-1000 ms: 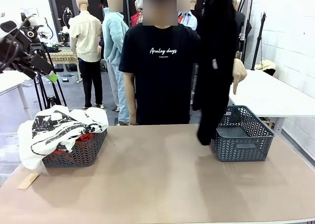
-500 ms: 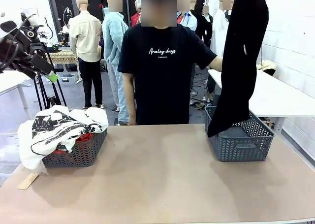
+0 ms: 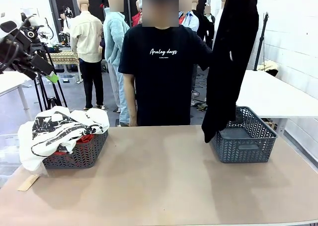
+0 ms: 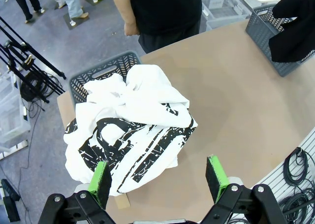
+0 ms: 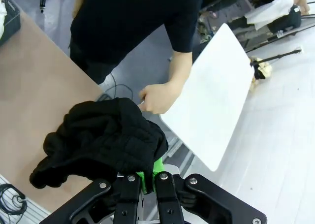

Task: Sort the tops and bottoms.
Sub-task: Sort the clothes according to human instructions.

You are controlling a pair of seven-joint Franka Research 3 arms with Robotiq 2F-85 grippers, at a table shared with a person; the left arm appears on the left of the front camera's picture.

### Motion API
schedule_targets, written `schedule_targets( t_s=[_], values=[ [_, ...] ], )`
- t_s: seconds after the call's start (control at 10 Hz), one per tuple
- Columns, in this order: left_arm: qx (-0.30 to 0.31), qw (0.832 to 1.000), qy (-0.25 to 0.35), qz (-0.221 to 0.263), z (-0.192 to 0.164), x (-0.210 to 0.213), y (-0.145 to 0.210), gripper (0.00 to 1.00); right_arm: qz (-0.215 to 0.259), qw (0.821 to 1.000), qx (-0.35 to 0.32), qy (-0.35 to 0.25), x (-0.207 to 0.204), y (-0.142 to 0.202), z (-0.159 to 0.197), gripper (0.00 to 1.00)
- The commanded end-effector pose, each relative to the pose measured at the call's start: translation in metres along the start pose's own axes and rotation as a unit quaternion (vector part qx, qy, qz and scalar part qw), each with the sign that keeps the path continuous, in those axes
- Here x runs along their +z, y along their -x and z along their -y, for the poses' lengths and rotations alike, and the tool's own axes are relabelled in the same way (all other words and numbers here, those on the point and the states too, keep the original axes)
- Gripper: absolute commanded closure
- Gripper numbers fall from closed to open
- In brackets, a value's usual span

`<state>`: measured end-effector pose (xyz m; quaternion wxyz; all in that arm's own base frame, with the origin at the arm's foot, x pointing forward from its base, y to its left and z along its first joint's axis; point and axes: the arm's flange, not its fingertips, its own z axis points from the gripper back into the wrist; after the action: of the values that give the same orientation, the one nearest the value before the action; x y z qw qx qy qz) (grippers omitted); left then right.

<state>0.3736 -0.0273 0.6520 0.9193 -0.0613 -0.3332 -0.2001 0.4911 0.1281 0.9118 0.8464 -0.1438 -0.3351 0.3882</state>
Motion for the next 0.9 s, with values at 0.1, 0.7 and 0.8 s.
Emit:
schedule_targets(
  t_s=[0.1, 0.7, 0.8],
  values=[
    [0.001, 1.0, -0.006, 0.004, 0.0, 0.0, 0.0, 0.0, -0.02, 0.996, -0.062, -0.052, -0.081, 0.006, 0.028, 1.0],
    [0.001, 1.0, -0.006, 0.004, 0.0, 0.0, 0.0, 0.0, -0.097, 0.988, -0.098, -0.066, -0.178, 0.028, 0.029, 1.0],
    [0.001, 1.0, -0.006, 0.004, 0.0, 0.0, 0.0, 0.0, -0.097, 0.988, -0.098, -0.066, -0.178, 0.028, 0.029, 1.0]
  ],
)
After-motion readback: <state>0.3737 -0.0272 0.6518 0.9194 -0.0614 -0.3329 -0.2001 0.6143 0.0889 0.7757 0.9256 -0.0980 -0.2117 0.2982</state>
